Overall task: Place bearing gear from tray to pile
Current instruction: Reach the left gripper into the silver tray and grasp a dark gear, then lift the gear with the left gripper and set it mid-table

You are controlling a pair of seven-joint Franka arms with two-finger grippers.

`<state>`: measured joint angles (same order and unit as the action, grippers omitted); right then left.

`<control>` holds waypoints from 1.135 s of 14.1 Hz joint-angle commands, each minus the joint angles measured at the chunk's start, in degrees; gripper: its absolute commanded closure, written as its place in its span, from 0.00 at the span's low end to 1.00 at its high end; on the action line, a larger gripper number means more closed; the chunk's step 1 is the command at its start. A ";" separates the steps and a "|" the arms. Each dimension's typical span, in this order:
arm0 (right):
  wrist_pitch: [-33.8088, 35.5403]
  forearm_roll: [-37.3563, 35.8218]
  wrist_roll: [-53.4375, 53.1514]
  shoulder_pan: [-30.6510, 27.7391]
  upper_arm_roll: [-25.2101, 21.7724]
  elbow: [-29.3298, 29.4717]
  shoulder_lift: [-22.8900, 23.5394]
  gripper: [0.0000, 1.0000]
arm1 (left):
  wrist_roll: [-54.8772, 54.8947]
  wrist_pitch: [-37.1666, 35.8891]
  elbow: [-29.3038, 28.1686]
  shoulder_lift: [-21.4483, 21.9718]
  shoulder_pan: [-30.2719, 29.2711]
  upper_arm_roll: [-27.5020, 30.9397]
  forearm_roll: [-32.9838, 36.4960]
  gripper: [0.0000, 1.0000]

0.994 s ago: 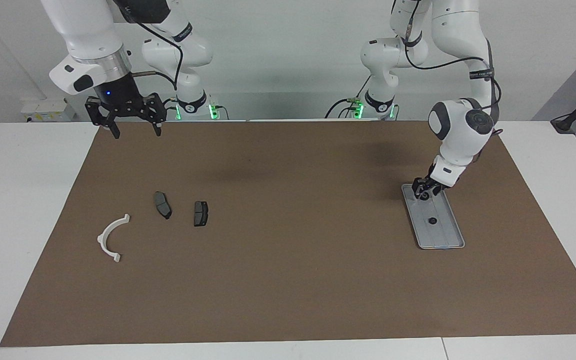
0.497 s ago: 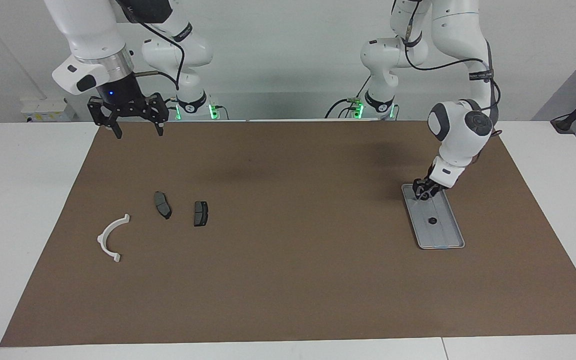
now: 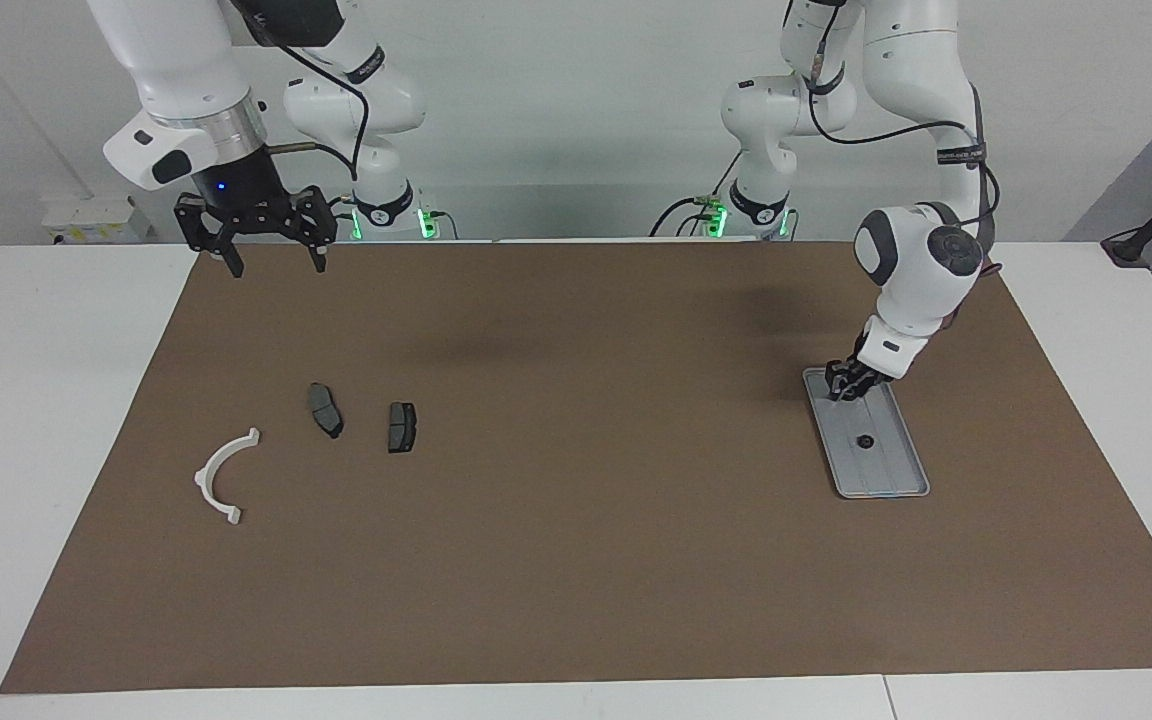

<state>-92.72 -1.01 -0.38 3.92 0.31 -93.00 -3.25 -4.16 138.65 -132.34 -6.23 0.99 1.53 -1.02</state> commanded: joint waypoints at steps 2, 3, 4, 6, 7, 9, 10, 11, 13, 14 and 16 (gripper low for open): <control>-1.15 1.10 -0.50 -0.66 0.31 -2.19 -1.41 0.00 | -1.46 -1.26 2.16 -0.89 0.24 -0.04 0.76 0.79; -1.23 1.10 -0.50 -0.75 0.31 -2.19 -1.41 0.00 | -2.59 -4.41 4.00 -0.89 0.59 -0.04 0.76 0.86; -1.24 1.10 -0.50 -0.93 0.31 -2.10 -1.41 0.00 | -4.43 -7.49 6.19 -0.63 1.81 -0.13 0.76 0.87; -1.24 1.10 -0.67 -0.84 0.31 -2.10 -1.41 0.00 | -12.23 -15.91 13.38 -0.89 5.93 -0.22 0.67 0.87; -1.32 1.10 -0.76 -0.75 0.31 -2.10 -1.41 0.00 | -17.49 -18.57 16.82 -1.41 9.00 -0.13 0.67 0.87; -1.32 1.10 -0.59 -0.84 0.31 -2.10 -1.41 0.00 | -28.39 -19.12 20.79 -3.43 16.46 -0.04 0.84 0.87; -1.24 1.10 -0.50 -0.93 0.31 -2.10 -1.41 0.00 | -32.88 -19.21 22.37 -3.79 20.25 0.05 0.67 0.87; -1.24 1.10 -0.50 -1.01 0.31 -2.10 -1.41 0.00 | -37.28 -18.77 24.65 -5.01 22.37 -0.04 0.67 0.87; -1.06 1.10 -0.50 -1.02 0.31 -2.10 -1.41 0.00 | -43.28 -19.21 28.78 -7.47 25.80 -0.13 0.41 0.87; -1.06 1.10 -0.41 -1.10 0.22 -2.19 -1.41 0.00 | -45.04 -18.77 29.85 -9.14 27.39 -0.13 0.15 0.87; -0.97 1.10 -0.41 -1.02 0.22 -2.19 -1.41 0.00 | -51.00 -16.59 33.09 -15.36 31.43 -0.04 0.40 0.87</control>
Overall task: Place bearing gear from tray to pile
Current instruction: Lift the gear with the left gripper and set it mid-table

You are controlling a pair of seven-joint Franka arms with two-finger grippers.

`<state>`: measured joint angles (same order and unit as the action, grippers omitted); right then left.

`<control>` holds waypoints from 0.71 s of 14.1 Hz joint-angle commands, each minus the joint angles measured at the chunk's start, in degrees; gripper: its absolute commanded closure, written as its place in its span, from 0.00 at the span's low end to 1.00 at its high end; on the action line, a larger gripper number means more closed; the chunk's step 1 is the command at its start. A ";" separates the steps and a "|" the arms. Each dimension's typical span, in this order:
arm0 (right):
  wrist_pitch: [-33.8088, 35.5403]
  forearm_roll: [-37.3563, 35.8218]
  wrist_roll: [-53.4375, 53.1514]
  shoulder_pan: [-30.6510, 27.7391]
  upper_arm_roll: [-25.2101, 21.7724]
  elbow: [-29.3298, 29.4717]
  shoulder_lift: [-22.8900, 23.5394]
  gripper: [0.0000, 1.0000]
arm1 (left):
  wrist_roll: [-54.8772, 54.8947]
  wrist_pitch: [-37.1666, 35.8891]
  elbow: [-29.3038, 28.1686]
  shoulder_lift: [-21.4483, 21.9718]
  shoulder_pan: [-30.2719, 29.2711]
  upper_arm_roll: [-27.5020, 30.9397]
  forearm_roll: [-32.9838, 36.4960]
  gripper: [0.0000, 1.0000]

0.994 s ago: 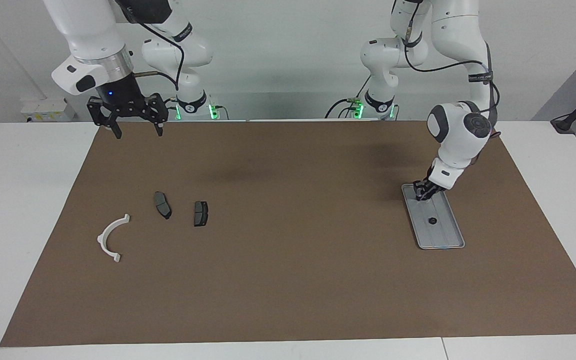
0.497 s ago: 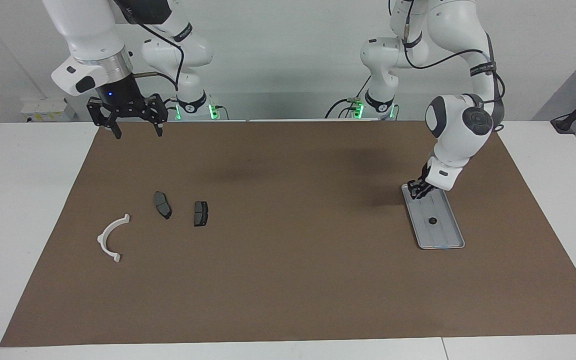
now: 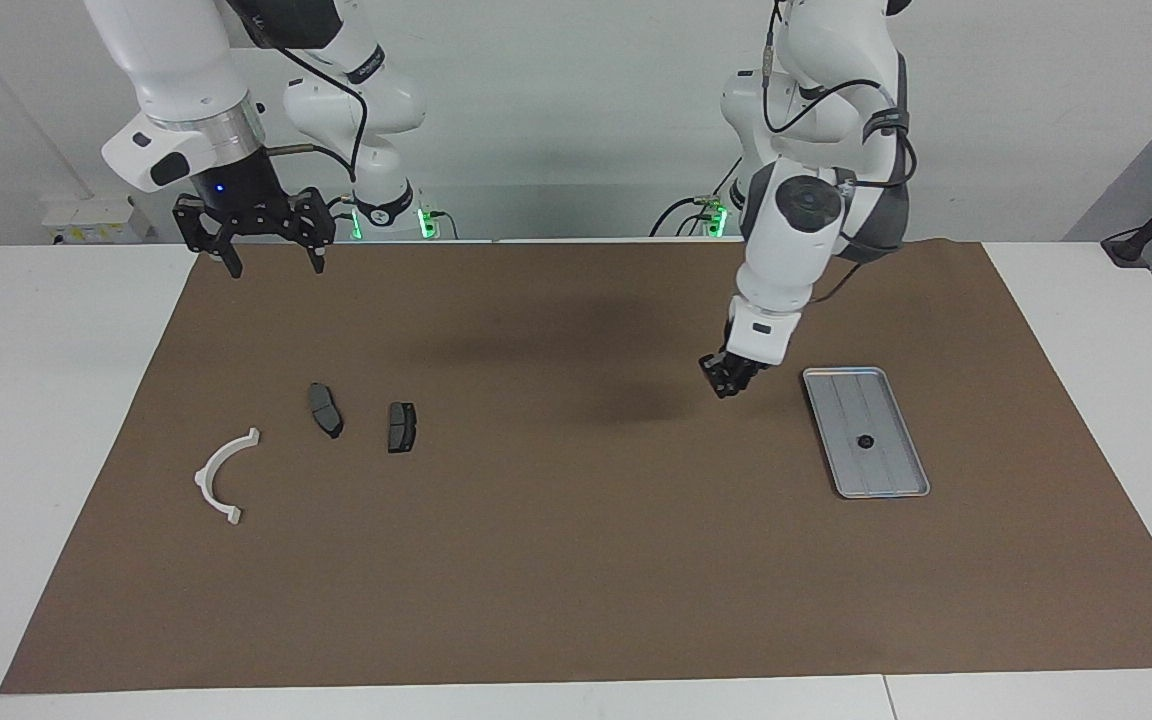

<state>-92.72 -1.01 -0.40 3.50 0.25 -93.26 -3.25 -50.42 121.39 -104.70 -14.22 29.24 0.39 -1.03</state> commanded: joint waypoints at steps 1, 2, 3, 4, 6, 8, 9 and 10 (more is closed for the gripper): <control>-1.06 1.10 -0.30 -0.60 0.28 -1.93 -1.41 0.00 | -7.21 3.74 5.65 -9.23 4.06 1.10 0.76 0.87; -1.15 1.10 -0.21 -0.51 0.28 -1.93 -1.41 0.00 | -7.93 5.59 4.96 -9.77 4.16 1.10 0.85 0.87; -1.15 1.10 -0.21 -0.51 0.28 -1.93 -1.41 0.00 | -7.94 5.70 4.34 -10.21 4.07 1.10 0.77 0.87; -1.06 1.10 -0.04 -0.51 0.28 -1.93 -1.41 0.00 | -8.03 5.70 3.90 -10.22 3.98 1.01 0.77 0.87; -1.06 1.10 0.05 -0.51 0.28 -1.93 -1.41 0.00 | -8.03 5.96 2.32 -10.13 4.07 1.10 0.77 0.87; -1.06 1.10 -0.21 -0.51 0.28 -1.93 -1.41 0.00 | -8.03 6.14 2.22 -10.30 4.07 1.10 0.85 0.87; -1.06 1.10 -0.04 -0.51 0.28 -2.37 -1.49 0.00 | -8.11 6.40 1.70 -10.30 4.07 1.10 0.85 0.87; -1.06 1.10 0.05 -0.51 0.28 -2.98 -2.02 0.00 | -8.12 7.88 0.65 -10.30 4.16 1.10 0.85 0.86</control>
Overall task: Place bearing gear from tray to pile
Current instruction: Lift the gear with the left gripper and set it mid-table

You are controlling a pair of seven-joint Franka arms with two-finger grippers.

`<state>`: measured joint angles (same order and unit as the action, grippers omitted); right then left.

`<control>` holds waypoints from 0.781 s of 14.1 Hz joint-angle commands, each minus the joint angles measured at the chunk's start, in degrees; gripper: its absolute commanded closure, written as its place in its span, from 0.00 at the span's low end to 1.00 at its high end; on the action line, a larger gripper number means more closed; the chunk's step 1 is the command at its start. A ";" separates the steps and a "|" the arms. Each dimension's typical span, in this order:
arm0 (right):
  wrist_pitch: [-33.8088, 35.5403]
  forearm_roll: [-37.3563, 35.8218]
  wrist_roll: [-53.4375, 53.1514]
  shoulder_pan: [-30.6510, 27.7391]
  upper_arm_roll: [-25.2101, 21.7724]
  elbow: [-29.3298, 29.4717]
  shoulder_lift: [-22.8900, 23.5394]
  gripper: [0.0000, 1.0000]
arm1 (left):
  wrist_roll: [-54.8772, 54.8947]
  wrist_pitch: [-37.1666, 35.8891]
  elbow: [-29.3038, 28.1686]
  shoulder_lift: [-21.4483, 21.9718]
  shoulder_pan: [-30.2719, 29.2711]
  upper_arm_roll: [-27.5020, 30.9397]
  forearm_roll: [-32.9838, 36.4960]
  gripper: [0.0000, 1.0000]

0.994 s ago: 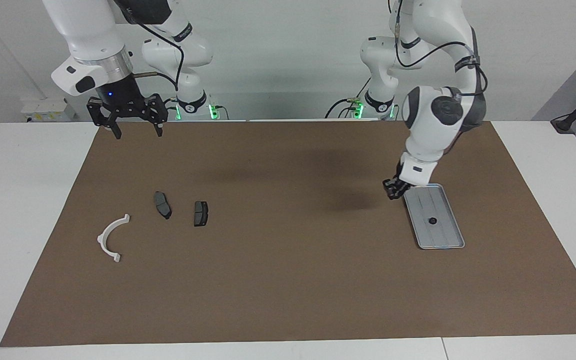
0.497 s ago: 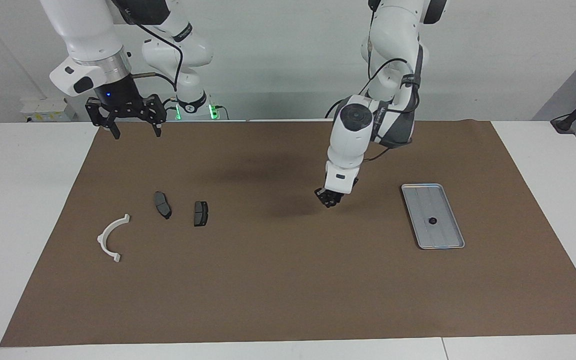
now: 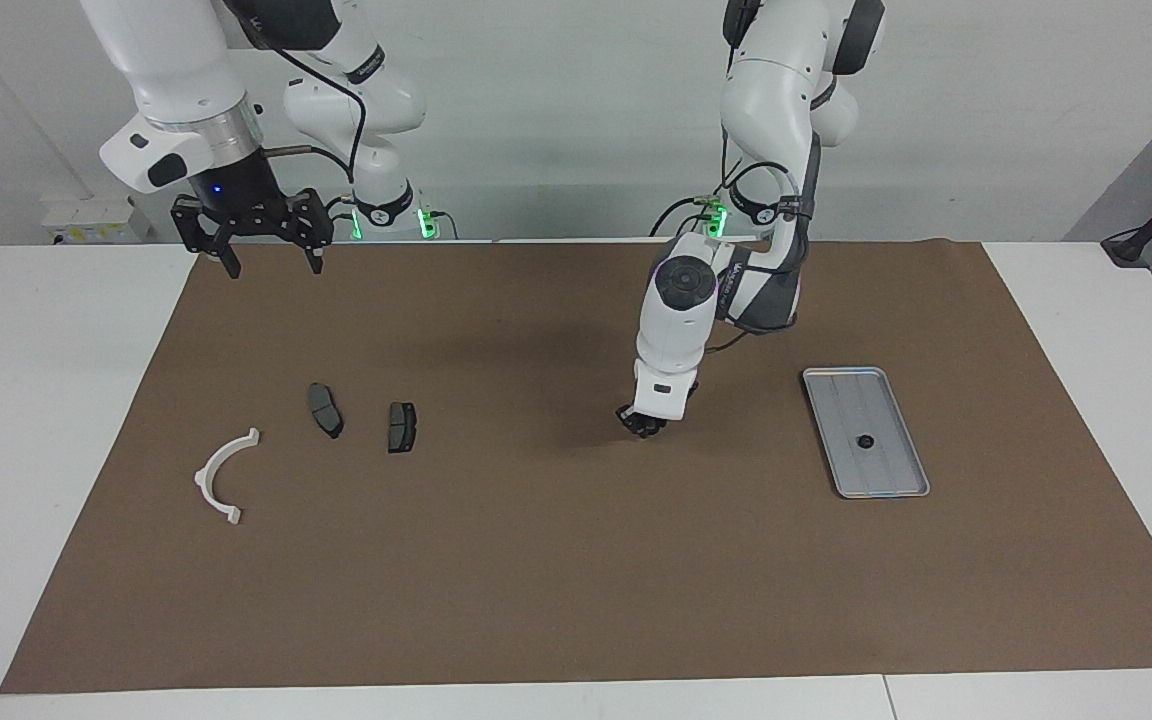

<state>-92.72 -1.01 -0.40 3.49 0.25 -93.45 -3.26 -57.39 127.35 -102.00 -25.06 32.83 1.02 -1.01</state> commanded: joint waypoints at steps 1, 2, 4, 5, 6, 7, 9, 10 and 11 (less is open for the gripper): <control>-1.15 1.09 -0.04 -0.41 0.28 -3.74 -2.45 0.00 | -1.15 2.98 -2.93 0.53 0.57 0.48 0.84 0.86; -1.24 1.09 -0.04 -0.50 0.28 -4.45 -2.89 0.00 | -1.15 2.99 -3.03 0.62 0.57 0.48 0.84 0.86; -1.24 1.09 0.05 -0.50 0.28 -4.72 -2.99 0.00 | -1.15 3.07 -3.11 0.53 0.57 0.48 0.84 0.84; -1.24 1.09 0.05 -0.41 0.28 -4.72 -2.99 0.00 | -1.15 3.25 -3.20 0.53 0.57 0.48 0.84 0.84; -1.24 1.09 0.14 -0.24 0.28 -4.72 -2.99 0.00 | -1.15 3.42 -3.29 0.53 0.66 0.48 0.84 0.84; -1.24 1.09 0.14 -0.15 0.28 -4.72 -2.99 0.00 | -1.15 3.51 -3.29 0.53 0.75 0.48 0.84 0.84; -1.24 1.09 0.14 -0.06 0.28 -4.72 -2.99 0.00 | -1.23 3.78 -3.29 0.53 0.75 0.48 0.84 0.73; -1.24 1.09 0.14 -0.06 0.28 -4.72 -2.99 0.00 | -1.23 4.13 -3.55 0.53 0.75 0.48 0.84 0.72; -1.24 1.09 0.14 -0.06 0.28 -4.81 -2.99 0.00 | -1.23 5.09 -4.16 0.53 0.75 0.48 0.84 0.71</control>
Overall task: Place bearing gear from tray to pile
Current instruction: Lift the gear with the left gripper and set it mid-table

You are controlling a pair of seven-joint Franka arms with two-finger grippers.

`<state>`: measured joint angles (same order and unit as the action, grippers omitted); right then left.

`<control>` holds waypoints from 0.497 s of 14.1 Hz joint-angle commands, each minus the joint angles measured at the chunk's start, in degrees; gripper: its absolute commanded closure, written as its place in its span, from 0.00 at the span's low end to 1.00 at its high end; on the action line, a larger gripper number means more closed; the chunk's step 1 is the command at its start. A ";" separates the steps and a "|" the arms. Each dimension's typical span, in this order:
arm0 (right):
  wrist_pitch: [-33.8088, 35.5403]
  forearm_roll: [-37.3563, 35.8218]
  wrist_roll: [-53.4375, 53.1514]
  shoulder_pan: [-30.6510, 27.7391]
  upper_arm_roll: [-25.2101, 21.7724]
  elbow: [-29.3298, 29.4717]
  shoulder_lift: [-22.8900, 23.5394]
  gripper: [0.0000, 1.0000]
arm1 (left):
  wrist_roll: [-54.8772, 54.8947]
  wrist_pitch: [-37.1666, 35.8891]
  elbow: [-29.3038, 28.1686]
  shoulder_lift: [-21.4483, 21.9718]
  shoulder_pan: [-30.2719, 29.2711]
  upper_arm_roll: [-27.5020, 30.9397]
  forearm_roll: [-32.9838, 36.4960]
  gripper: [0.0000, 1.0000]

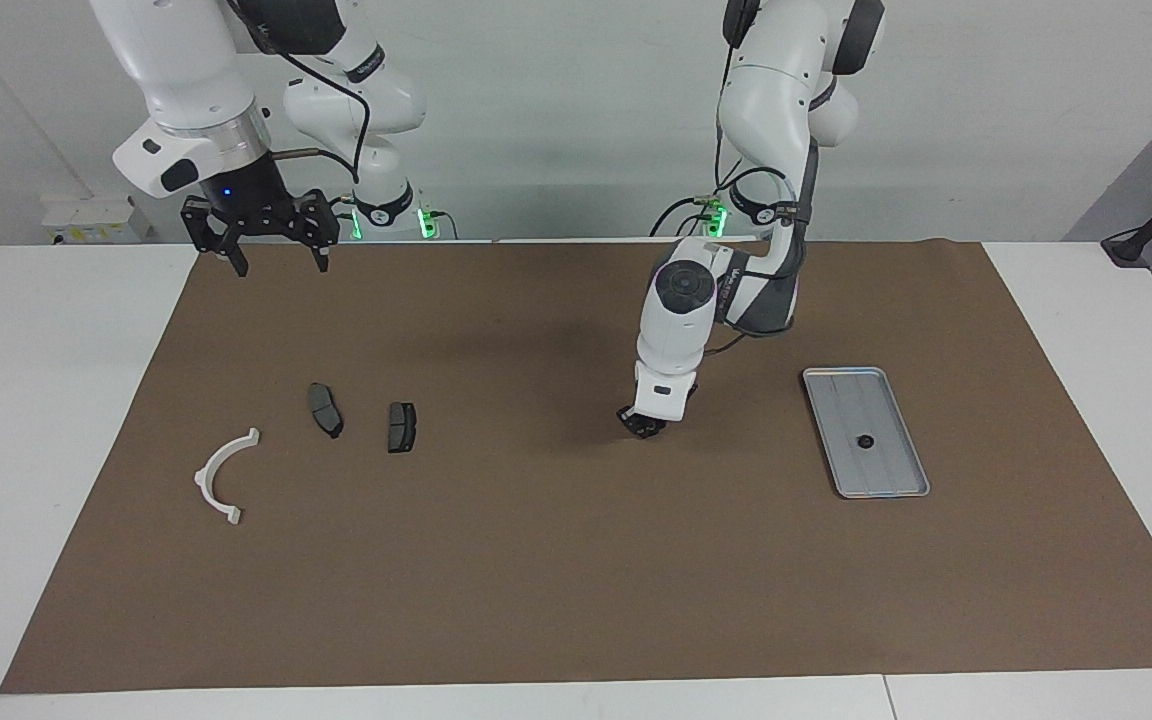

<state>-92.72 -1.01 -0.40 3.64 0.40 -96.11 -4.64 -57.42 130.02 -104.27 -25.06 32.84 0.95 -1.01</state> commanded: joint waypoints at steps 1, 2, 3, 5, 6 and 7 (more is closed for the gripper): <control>-1.24 1.09 0.14 -0.30 0.13 -2.15 -1.60 0.00 | -1.21 3.57 -2.77 0.54 1.08 0.55 0.84 0.71; -1.32 1.09 0.14 -0.30 0.13 -2.15 -1.60 0.00 | -1.29 3.84 -3.22 0.63 1.35 0.63 0.84 0.71; -1.32 1.09 0.14 -0.21 0.13 -2.15 -1.60 0.00 | -1.29 3.75 -3.22 0.63 1.35 0.63 0.84 0.67; -1.24 1.09 0.14 -0.21 0.13 -2.15 -1.60 0.00 | -1.38 3.14 -2.78 0.63 1.35 0.63 0.84 0.22; -1.24 1.09 0.22 -0.21 0.13 -2.06 -1.68 0.00 | -1.38 2.01 -2.17 0.63 1.35 0.72 0.75 0.00; -1.24 1.09 0.23 -0.12 0.13 -2.15 -1.68 0.00 | -1.56 -0.09 -0.86 0.63 1.35 0.81 0.84 0.00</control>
<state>-92.72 -1.01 -0.40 3.64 0.40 -96.19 -4.67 -57.51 131.76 -105.49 -24.88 33.11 0.91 -0.96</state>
